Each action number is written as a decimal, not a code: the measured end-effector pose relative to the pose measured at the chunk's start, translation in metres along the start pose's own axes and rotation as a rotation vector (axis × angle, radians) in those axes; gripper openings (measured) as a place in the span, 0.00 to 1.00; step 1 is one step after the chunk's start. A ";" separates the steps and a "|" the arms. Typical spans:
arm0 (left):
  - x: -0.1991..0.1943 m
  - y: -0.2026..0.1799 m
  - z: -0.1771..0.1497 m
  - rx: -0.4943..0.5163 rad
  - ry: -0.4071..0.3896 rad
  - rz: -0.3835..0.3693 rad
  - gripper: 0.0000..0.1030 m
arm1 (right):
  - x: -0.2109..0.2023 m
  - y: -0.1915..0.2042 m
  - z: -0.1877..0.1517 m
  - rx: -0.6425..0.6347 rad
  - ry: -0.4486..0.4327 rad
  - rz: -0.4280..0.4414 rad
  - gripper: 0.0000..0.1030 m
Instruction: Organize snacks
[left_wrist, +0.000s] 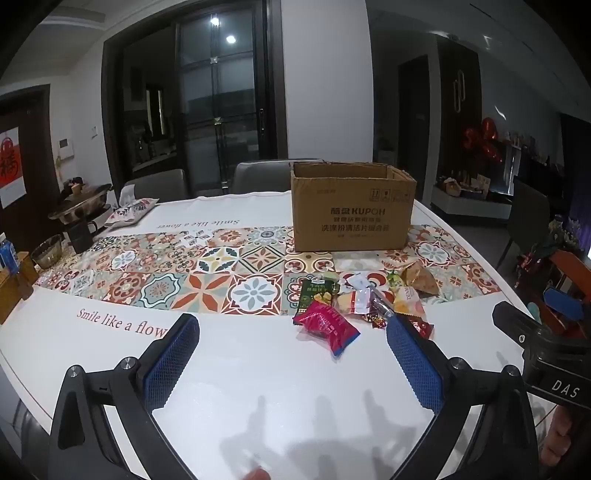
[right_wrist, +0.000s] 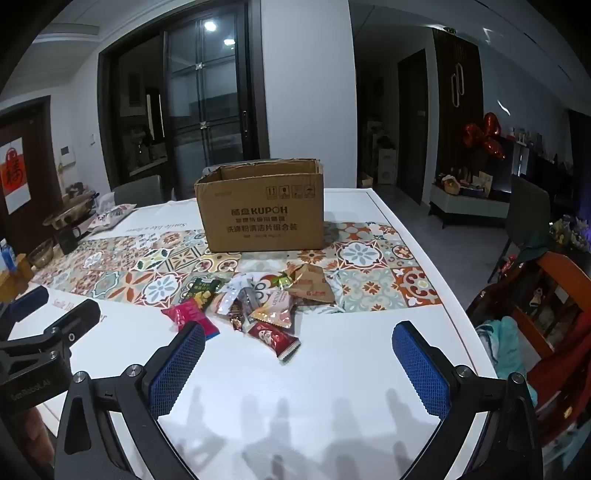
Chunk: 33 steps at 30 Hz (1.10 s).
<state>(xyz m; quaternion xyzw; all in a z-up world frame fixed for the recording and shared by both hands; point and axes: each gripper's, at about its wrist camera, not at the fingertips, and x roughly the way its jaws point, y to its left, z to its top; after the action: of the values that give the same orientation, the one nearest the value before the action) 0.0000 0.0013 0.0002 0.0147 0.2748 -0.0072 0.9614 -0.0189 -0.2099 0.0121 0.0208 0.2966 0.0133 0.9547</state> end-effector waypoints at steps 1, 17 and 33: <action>0.000 0.000 0.000 -0.001 -0.001 -0.004 1.00 | 0.000 0.000 0.000 0.002 0.009 0.003 1.00; -0.005 -0.003 0.000 0.007 -0.025 -0.002 1.00 | 0.000 0.004 -0.002 -0.004 0.003 0.001 1.00; -0.007 -0.002 0.000 0.008 -0.027 -0.001 1.00 | -0.002 0.001 0.000 -0.002 -0.001 0.006 1.00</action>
<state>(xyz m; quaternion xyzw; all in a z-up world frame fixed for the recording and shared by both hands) -0.0060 -0.0011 0.0034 0.0184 0.2618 -0.0091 0.9649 -0.0201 -0.2091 0.0135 0.0206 0.2960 0.0164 0.9548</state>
